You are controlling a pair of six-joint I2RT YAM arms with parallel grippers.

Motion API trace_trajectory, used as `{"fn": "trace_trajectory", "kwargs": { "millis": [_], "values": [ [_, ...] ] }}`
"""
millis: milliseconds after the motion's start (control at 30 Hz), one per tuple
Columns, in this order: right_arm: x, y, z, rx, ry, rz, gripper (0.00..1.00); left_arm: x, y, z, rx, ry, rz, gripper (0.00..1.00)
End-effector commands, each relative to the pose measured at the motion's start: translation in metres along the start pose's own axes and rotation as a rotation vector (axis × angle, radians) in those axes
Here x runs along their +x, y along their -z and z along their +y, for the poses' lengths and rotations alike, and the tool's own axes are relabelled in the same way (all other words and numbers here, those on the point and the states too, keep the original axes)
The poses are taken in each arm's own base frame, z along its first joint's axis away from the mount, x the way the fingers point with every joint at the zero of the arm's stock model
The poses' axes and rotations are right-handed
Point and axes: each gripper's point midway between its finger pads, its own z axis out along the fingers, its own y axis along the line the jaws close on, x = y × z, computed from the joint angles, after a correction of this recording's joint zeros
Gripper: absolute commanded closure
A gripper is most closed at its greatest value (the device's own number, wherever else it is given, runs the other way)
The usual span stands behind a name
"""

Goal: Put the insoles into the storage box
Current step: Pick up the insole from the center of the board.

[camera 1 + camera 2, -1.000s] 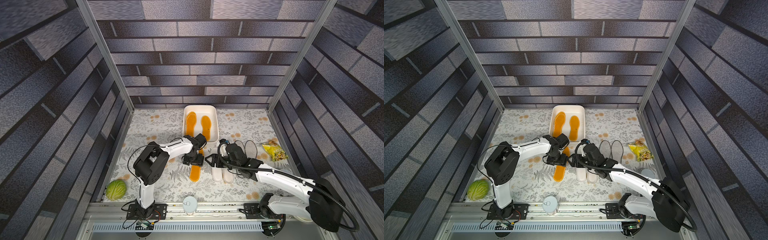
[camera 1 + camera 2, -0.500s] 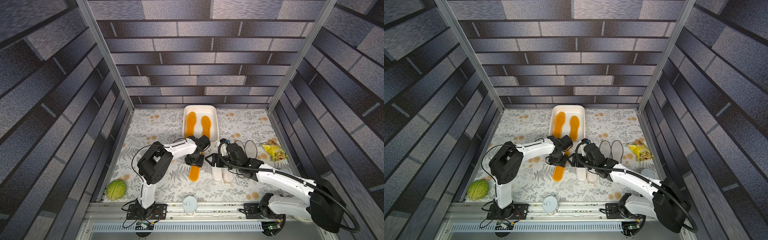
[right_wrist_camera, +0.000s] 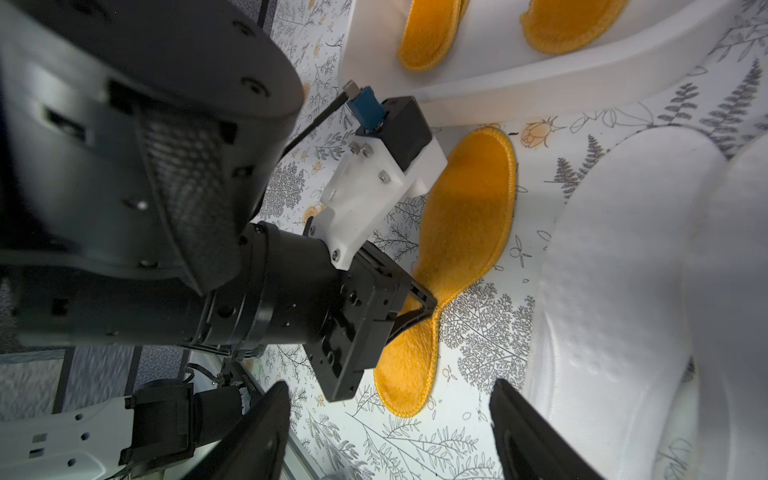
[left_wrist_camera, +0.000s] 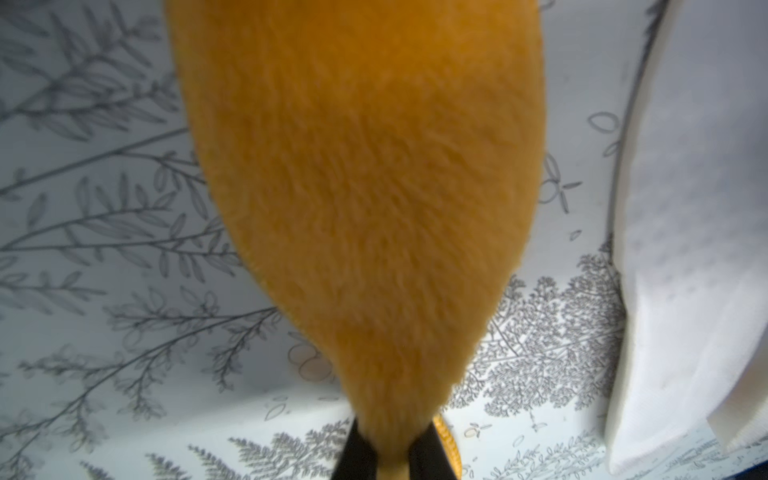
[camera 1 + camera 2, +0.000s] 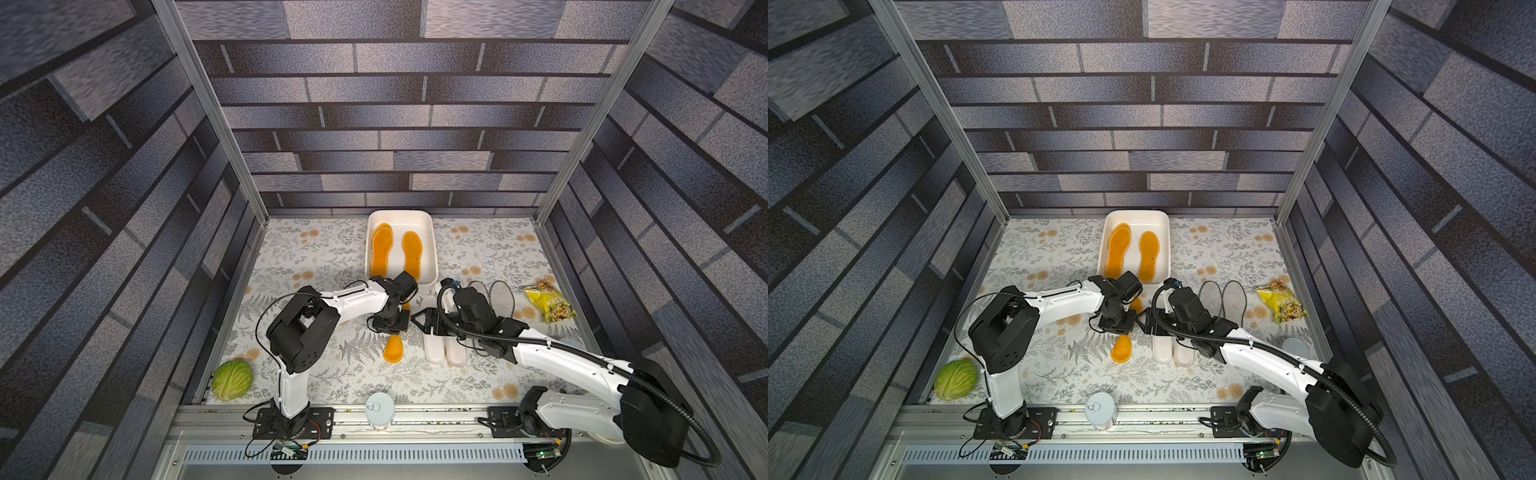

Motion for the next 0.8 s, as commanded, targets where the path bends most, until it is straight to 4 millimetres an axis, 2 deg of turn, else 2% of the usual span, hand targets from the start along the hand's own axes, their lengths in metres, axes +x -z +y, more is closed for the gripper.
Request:
{"fn": "trace_trajectory", "kwargs": {
  "millis": [0,267,467,633,767],
  "values": [
    [-0.002,0.005,0.006,-0.029,0.015,-0.002,0.23,-0.001,0.007,0.009,0.028,0.058,-0.012,0.94],
    [-0.005,0.009,0.013,-0.061,0.014,-0.014,0.23,-0.022,0.079,-0.013,0.201,0.062,-0.194,0.92],
    [-0.020,0.012,0.034,-0.141,-0.013,-0.053,0.24,-0.029,0.130,-0.026,0.286,0.060,-0.320,0.92],
    [-0.040,0.012,0.058,-0.209,-0.019,-0.084,0.24,-0.028,0.144,-0.028,0.277,0.050,-0.362,0.91],
    [-0.056,0.009,0.065,-0.181,-0.042,-0.103,0.24,-0.024,0.146,-0.028,0.254,0.041,-0.381,0.91]
  ]
}}
